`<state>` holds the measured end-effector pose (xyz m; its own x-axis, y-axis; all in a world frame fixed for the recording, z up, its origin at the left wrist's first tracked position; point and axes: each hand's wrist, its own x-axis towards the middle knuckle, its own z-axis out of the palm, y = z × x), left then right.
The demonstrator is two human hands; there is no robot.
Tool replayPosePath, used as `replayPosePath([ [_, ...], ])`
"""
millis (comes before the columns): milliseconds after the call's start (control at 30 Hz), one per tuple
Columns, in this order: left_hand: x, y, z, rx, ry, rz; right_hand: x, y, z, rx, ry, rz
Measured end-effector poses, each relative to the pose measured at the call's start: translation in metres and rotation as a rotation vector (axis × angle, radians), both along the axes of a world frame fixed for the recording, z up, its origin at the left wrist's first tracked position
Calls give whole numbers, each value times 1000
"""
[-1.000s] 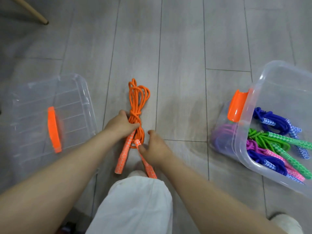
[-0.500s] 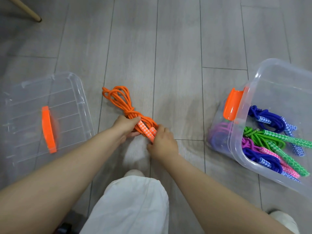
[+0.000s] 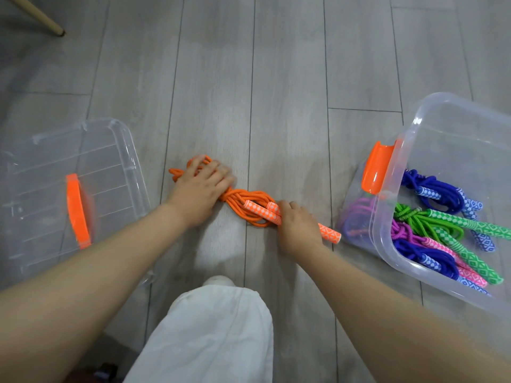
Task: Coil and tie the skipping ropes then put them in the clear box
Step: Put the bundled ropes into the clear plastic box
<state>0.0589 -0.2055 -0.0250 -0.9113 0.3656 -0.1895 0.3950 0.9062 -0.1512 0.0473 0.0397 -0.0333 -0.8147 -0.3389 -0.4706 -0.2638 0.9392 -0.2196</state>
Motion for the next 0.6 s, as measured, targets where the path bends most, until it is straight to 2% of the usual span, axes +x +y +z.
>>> replayPosePath([
  [100,-6,8,-1,-157,-87,-60,2,2,1,6,-14,-5],
  [200,-8,15,-3,-192,-45,-80,4,5,1,2,-31,-23],
  [333,-1,14,1,-51,-11,-15,7,8,4,-65,-66,-82],
  [500,1,9,50,202,71,227,2,6,41,-388,-146,-208],
  [600,2,5,86,237,153,275,-4,7,79,-495,-215,-207],
])
